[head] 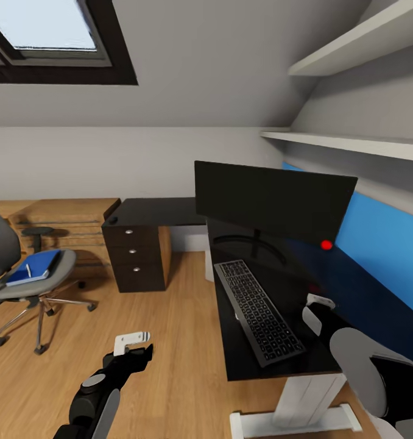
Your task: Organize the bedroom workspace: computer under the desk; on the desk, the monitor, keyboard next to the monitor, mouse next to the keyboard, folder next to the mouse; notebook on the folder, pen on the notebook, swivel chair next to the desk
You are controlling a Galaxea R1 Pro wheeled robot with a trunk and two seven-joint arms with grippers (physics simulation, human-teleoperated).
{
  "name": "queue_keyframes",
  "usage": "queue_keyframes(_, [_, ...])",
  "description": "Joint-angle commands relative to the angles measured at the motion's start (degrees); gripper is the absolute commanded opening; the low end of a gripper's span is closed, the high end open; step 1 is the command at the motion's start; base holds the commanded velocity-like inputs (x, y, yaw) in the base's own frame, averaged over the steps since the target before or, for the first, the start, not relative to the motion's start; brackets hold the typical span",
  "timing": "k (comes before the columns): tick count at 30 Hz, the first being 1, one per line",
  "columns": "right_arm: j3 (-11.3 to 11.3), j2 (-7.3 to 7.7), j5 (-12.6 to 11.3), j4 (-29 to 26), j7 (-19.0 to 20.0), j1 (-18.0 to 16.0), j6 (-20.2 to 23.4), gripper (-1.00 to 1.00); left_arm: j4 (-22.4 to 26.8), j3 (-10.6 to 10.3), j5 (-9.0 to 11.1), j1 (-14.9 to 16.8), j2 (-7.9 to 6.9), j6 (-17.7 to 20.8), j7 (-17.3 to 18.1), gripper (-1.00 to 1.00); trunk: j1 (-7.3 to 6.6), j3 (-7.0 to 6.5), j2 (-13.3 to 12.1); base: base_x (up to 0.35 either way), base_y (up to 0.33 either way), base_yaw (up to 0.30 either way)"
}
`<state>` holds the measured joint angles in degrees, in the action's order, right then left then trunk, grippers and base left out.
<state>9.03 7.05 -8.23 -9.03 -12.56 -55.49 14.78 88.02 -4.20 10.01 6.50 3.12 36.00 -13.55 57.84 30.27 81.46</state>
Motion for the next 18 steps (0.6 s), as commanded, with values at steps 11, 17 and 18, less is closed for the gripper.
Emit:
queue_keyframes(11, [0.5, -0.19, -1.7, 0.5, 0.0, 0.0, 0.4, 1.00, -0.1, 2.5, 0.6, 0.1, 0.03, 0.2, -0.4, 1.00, 0.01, 0.07, 0.0, -0.040, 0.034, 0.271])
queue_keyframes(17, [0.5, -0.19, -1.7, 0.5, 0.0, 0.0, 0.5, 1.00, -0.2, 2.5, 0.6, 0.0, 0.05, 0.2, -0.4, 1.00, 0.01, 0.07, 0.0, -0.056, 0.020, 0.229])
queue_keyframes(18, [0.5, -0.19, -1.7, 0.5, 0.1, 0.0, 0.4, 1.00, -0.3, 2.5, 0.6, 0.0, 0.05, 0.2, -0.4, 1.00, 0.01, 0.07, 0.0, -0.218, 0.002, 0.078])
